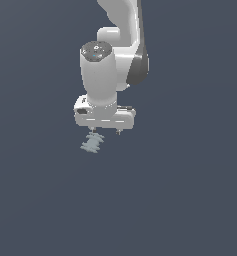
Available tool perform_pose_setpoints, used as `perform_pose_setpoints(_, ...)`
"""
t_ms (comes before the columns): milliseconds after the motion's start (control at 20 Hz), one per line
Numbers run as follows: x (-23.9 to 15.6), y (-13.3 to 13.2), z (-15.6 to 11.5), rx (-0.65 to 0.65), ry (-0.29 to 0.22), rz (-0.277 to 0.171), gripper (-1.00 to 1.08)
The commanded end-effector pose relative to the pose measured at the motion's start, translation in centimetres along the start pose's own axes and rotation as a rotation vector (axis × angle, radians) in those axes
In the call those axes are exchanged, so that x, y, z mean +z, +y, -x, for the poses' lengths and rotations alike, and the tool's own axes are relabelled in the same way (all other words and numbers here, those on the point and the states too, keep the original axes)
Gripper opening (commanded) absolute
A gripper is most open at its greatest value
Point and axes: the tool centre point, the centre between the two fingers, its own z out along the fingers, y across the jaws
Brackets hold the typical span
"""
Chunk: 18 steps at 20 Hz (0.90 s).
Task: Pick up the object and move it to a goal position.
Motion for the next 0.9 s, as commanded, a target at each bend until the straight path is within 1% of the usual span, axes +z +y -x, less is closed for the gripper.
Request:
perform_pose_setpoints(0, -0.1, 0.0, 0.0, -0.001, -0.001, 0.001, 1.00)
perform_pose_setpoints(200, 0.7, 0.3, 0.2, 0.008, -0.002, -0.001, 1.00)
perform_pose_setpoints(400, 2.4, 1.4, 0.6, 0.036, -0.003, -0.003, 1.00)
perform_pose_setpoints(600, 4.9, 3.1, 1.3, 0.076, -0.006, -0.005, 1.00)
perform_pose_setpoints(850, 9.0, 5.8, 3.0, 0.146, -0.010, -0.003, 1.00)
